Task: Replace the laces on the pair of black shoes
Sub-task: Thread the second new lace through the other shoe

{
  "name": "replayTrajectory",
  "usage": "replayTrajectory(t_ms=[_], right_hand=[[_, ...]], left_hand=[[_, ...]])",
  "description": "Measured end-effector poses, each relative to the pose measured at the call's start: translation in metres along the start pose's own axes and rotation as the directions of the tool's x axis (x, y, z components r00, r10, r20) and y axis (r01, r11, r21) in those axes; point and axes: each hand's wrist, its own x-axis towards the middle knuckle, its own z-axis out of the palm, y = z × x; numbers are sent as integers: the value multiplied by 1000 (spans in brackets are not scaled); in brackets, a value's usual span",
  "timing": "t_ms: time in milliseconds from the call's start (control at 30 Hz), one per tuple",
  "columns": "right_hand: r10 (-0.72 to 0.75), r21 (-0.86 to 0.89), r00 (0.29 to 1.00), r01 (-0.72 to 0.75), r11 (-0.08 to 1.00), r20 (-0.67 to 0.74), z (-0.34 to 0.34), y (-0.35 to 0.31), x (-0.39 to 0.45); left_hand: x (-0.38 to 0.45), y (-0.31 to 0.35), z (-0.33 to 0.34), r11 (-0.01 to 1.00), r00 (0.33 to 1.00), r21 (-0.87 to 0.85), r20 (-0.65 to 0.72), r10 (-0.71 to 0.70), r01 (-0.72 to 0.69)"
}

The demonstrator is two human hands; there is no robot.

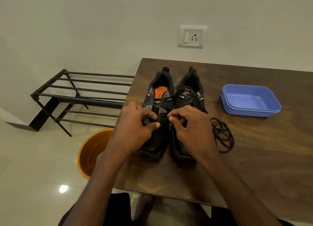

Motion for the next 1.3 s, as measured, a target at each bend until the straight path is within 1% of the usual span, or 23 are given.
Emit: replayTrajectory(t_ms=[67,133,233,333,433,500,600,767,867,967,1067,1167,1233,1300], right_hand=[[-20,-68,999,23,997,35,3,0,0],[-27,-122,998,33,992,54,4,-2,1],[-20,-154,999,26,988,42,8,-3,0],[-26,-185,999,33,982,41,10,-2,1],[-72,-207,996,83,975,59,10,-1,0],[-69,-164,996,77,983,56,11,-2,-2],[2,-37,1000,-1,999,27,10,-4,-3],[58,5,998,-58,998,12,5,-4,-5],[86,34,995,-85,996,-46,12,-7,-7],[60,25,996,-58,998,-63,14,-9,-9],[-7,-10,1000,7,1000,-17,14,-8,-8],[-54,-30,999,54,998,5,11,-7,-7],[-87,-37,996,88,995,21,7,-8,-7],[-108,-61,989,114,992,100,5,-7,-7]], left_hand=[[0,-3,1,1000,1000,-10,-5,16,-16],[1,-5,2,998,1000,-66,-3,9,-9],[0,-2,3,983,998,-177,34,-43,49],[-1,1,6,977,999,-213,20,-30,34],[-3,4,12,970,999,-242,22,-31,36],[-4,5,14,968,1000,-249,11,-22,25],[-2,4,14,971,1000,-238,8,-18,19],[-2,5,10,968,1000,-250,17,-14,18],[-1,6,10,972,1000,-236,27,-1,7],[0,6,12,981,1000,-195,10,13,-10],[0,7,12,990,999,-139,16,34,-31],[-1,7,11,992,998,-110,36,60,-55],[0,8,11,996,996,-60,54,74,-71],[-1,10,13,995,993,24,67,94,-96]])
